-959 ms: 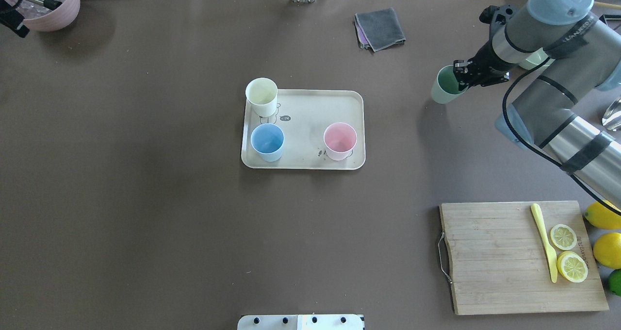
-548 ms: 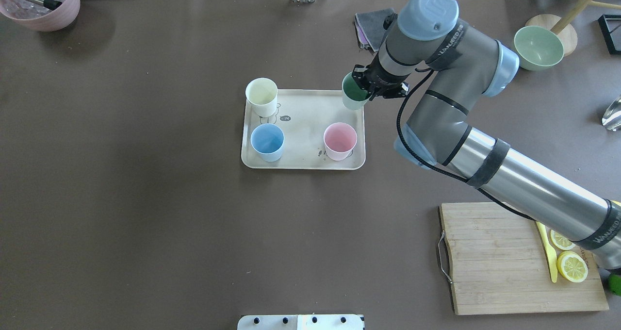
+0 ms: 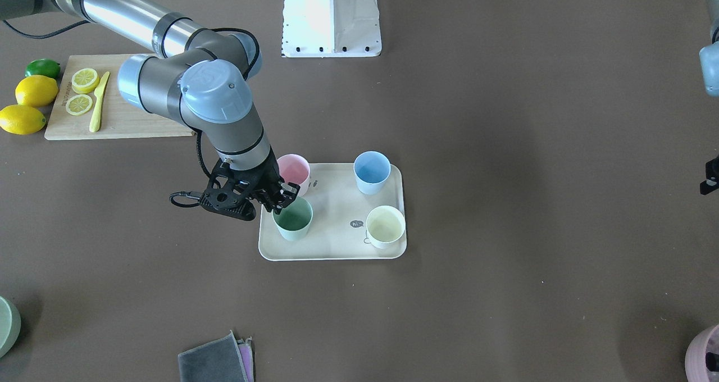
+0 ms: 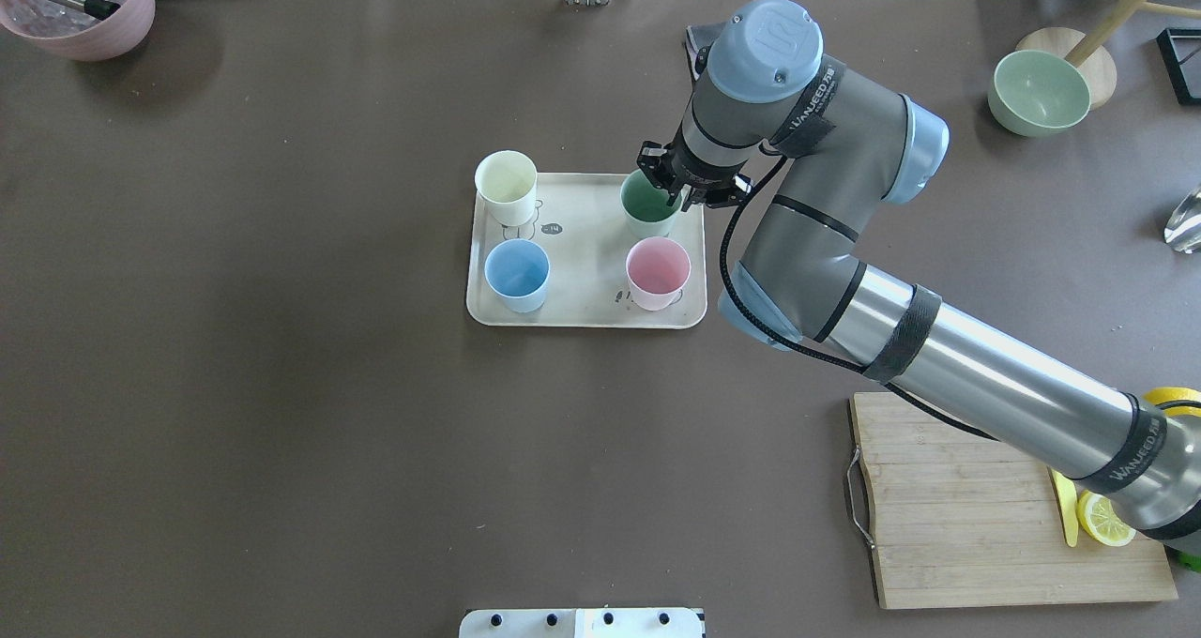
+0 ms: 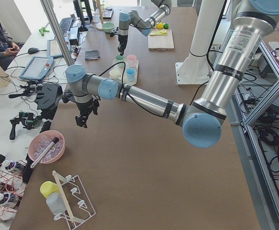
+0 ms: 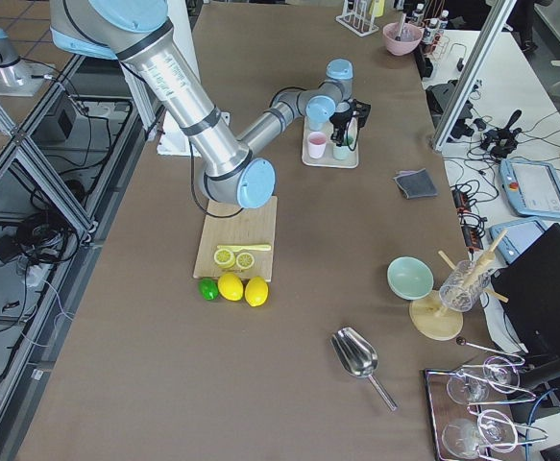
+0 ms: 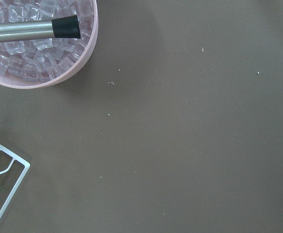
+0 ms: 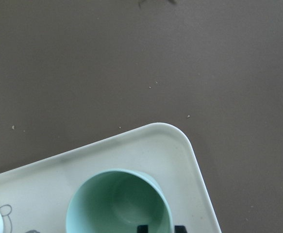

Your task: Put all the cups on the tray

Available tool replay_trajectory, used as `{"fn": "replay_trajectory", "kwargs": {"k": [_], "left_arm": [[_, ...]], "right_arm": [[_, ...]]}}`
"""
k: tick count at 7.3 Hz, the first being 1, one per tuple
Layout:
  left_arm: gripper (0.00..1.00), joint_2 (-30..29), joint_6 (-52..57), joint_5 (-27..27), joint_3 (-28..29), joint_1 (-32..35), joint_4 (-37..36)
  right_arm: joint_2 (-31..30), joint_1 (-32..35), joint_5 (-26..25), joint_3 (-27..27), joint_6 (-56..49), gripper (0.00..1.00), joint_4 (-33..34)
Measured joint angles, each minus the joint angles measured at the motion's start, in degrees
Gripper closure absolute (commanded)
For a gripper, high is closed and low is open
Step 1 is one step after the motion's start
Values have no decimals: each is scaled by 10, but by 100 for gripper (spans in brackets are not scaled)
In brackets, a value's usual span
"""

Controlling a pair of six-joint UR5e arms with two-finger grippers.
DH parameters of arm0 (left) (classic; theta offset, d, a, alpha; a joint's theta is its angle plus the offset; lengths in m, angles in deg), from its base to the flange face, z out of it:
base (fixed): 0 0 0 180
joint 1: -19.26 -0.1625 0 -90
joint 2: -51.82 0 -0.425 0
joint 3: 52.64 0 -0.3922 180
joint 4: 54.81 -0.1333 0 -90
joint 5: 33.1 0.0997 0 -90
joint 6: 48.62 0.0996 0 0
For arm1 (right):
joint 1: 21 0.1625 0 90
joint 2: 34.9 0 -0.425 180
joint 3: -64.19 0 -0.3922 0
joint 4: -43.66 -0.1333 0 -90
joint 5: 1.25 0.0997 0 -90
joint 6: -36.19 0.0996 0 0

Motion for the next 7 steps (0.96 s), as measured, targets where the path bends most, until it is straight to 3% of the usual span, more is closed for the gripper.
{"fn": "replay_trajectory", "kwargs": {"k": [4, 7], "left_arm": [[2, 45, 1, 2, 9, 0, 51], [2, 126, -1, 5, 46, 11, 126]], "right_arm": [[7, 44, 23, -7, -43, 0, 25], [-16, 125, 66, -20, -190, 0, 92]]}}
